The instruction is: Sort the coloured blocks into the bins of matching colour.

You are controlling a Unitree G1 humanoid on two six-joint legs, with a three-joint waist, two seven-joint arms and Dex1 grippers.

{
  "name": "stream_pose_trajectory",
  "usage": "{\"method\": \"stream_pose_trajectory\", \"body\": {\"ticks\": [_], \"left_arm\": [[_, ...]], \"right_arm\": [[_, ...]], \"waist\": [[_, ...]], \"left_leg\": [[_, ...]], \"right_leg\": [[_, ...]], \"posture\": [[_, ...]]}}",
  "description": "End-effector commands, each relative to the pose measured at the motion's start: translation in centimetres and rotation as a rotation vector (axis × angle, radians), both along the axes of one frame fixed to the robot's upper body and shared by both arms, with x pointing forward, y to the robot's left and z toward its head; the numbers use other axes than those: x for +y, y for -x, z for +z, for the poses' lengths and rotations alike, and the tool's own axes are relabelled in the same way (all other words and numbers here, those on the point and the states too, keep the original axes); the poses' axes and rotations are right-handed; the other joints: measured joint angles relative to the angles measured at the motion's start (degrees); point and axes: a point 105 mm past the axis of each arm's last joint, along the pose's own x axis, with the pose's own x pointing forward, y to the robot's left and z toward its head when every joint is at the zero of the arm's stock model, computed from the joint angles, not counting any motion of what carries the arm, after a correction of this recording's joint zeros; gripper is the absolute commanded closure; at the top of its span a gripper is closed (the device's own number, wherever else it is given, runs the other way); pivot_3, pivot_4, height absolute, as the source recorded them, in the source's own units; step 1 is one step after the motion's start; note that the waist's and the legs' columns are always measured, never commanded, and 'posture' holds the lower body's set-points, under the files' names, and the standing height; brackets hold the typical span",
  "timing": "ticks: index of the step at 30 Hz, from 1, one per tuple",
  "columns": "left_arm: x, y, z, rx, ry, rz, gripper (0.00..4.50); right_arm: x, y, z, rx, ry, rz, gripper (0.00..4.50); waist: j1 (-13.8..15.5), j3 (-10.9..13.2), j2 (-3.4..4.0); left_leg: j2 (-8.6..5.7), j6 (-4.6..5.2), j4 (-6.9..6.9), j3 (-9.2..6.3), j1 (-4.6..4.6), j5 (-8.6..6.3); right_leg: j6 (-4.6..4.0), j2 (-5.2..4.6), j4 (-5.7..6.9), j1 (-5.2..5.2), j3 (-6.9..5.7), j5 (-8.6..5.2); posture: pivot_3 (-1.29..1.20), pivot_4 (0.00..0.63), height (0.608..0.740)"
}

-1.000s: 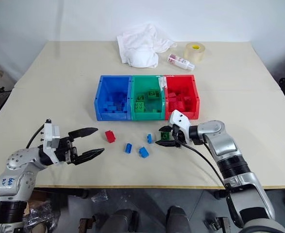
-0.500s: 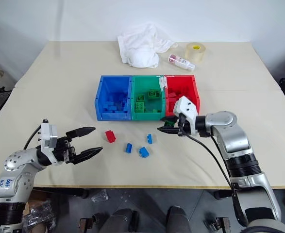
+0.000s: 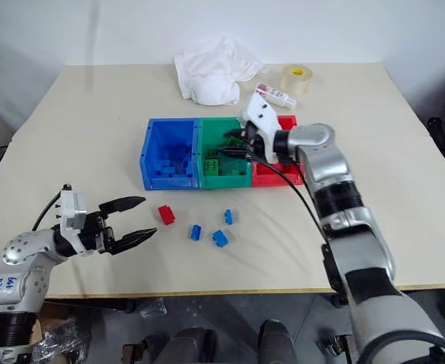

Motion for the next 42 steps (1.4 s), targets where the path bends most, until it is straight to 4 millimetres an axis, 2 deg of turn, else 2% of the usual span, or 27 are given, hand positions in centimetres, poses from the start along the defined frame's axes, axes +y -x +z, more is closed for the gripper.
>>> {"method": "stream_pose_trajectory", "body": {"ticks": [1, 5, 6, 12, 15, 17, 23, 25, 27, 30, 34, 38, 42], "left_arm": [[0.7, 0.4, 0.7, -0.039, -0.015, 0.018, 0.0], [0.9, 0.7, 0.7, -0.043, -0.018, 0.028, 0.0], [0.9, 0.8, 0.7, -0.044, -0.018, 0.029, 0.0], [0.8, 0.9, 0.7, -0.041, -0.018, 0.023, 0.0], [0.6, 0.5, 0.8, -0.041, -0.018, 0.014, 0.0], [0.5, 0.2, 0.8, -0.039, -0.018, 0.008, 0.0], [0.3, -0.7, 0.8, -0.03, -0.015, -0.017, 0.0], [0.1, -1.0, 0.8, -0.03, -0.012, -0.025, 0.0], [-0.1, -1.3, 0.7, -0.027, -0.01, -0.038, 0.0], [-0.2, -1.4, 0.7, -0.026, -0.01, -0.045, 0.0], [-0.1, -1.5, 0.5, -0.02, -0.01, -0.048, 0.0], [0.0, -1.4, 0.3, -0.015, -0.008, -0.048, 0.0], [0.1, -1.5, 0.3, -0.017, -0.006, -0.042, 0.0]], "right_arm": [[0.6, -1.1, 1.2, -0.061, -0.016, -0.043, 1.69], [0.9, -1.5, 1.0, -0.072, -0.009, -0.048, 0.25], [1.0, -1.5, 1.0, -0.074, -0.01, -0.044, 0.02], [0.8, -1.1, 1.3, -0.086, -0.007, -0.011, 0.02], [-0.1, -0.7, 1.4, -0.093, -0.004, 0.016, 0.02], [-0.9, 0.3, 1.2, -0.099, 0.001, 0.069, 0.02], [-5.3, 4.8, -0.3, -0.065, 0.017, 0.137, 0.02], [-6.9, 5.9, -0.8, -0.045, 0.03, 0.109, 0.02], [-9.3, 7.4, -1.2, -0.015, 0.037, 0.045, 0.02], [-11.3, 9.5, -1.5, 0.024, 0.05, 0.004, 0.02], [-15.4, 13.0, -3.2, 0.148, 0.124, -0.096, 0.02], [-16.5, 14.0, -3.7, 0.188, 0.16, -0.143, 0.02], [-15.9, 13.7, -3.8, 0.197, 0.17, -0.141, 0.02]], "waist": [[-0.4, 0.0, 0.0], [-0.8, 0.0, 0.01], [-0.8, 0.0, 0.02], [-1.0, 0.0, 0.04], [-0.9, 0.0, 0.05], [-0.6, 0.0, 0.05], [0.3, 0.0, 0.05], [0.7, 0.0, 0.05], [1.0, 0.0, 0.05], [1.2, 0.0, 0.05], [1.9, 0.0, 0.04], [2.2, 0.0, 0.02], [2.5, 0.1, 0.01]], "left_leg": [[-0.01, 0.0, -0.01, -0.05, 0.0, 0.0], [-0.03, 0.0, -0.03, -0.16, 0.0, 0.0], [-0.03, 0.0, -0.04, -0.16, 0.0, 0.0], [-0.02, -0.01, -0.04, -0.16, 0.0, 0.0], [-0.02, -0.01, -0.04, -0.16, 0.0, 0.0], [-0.03, -0.01, -0.02, -0.17, -0.01, 0.0], [-0.12, -0.01, 0.04, -0.38, -0.03, 0.0], [-0.11, -0.01, 0.07, -0.36, -0.07, 0.0], [-0.09, -0.01, 0.1, -0.31, -0.09, 0.0], [-0.09, -0.01, 0.1, -0.28, -0.08, 0.0], [-0.07, -0.01, 0.07, -0.26, -0.08, 0.0], [-0.02, 0.03, 0.13, 0.15, -0.02, -0.01], [0.07, 0.02, 0.14, 0.26, 0.04, 0.0]], "right_leg": [[0.0, 0.0, 0.01, 0.0, -0.01, 0.0], [-0.01, 0.0, 0.05, 0.02, -0.05, 0.0], [-0.01, 0.0, 0.05, 0.02, -0.06, 0.0], [-0.01, 0.0, 0.05, 0.02, -0.05, 0.0], [-0.01, 0.0, 0.05, 0.02, -0.06, 0.0], [-0.01, 0.0, 0.05, 0.02, -0.06, 0.0], [-0.01, -0.02, 0.03, 0.14, -0.08, 0.0], [-0.01, -0.02, 0.04, 0.1, -0.07, 0.0], [-0.01, -0.01, 0.02, 0.1, -0.07, 0.0], [-0.01, -0.02, 0.0, 0.11, -0.06, 0.0], [-0.01, -0.02, -0.04, 0.14, -0.06, 0.0], [0.0, -0.03, -0.15, 0.15, 0.12, 0.0], [0.0, 0.0, -0.17, 0.14, 0.15, 0.0]], "posture": [[0.0, 0.15, 0.74], [0.0, 0.15, 0.74], [0.0, 0.15, 0.74], [0.0, 0.15, 0.74], [0.0, 0.15, 0.74], [0.0, 0.15, 0.74], [0.0, 0.15, 0.74], [0.0, 0.15, 0.74], [0.0, 0.15, 0.74], [0.0, 0.15, 0.74], [0.0, 0.15, 0.74], [0.0, 0.15, 0.74], [0.0, 0.15, 0.74]]}}
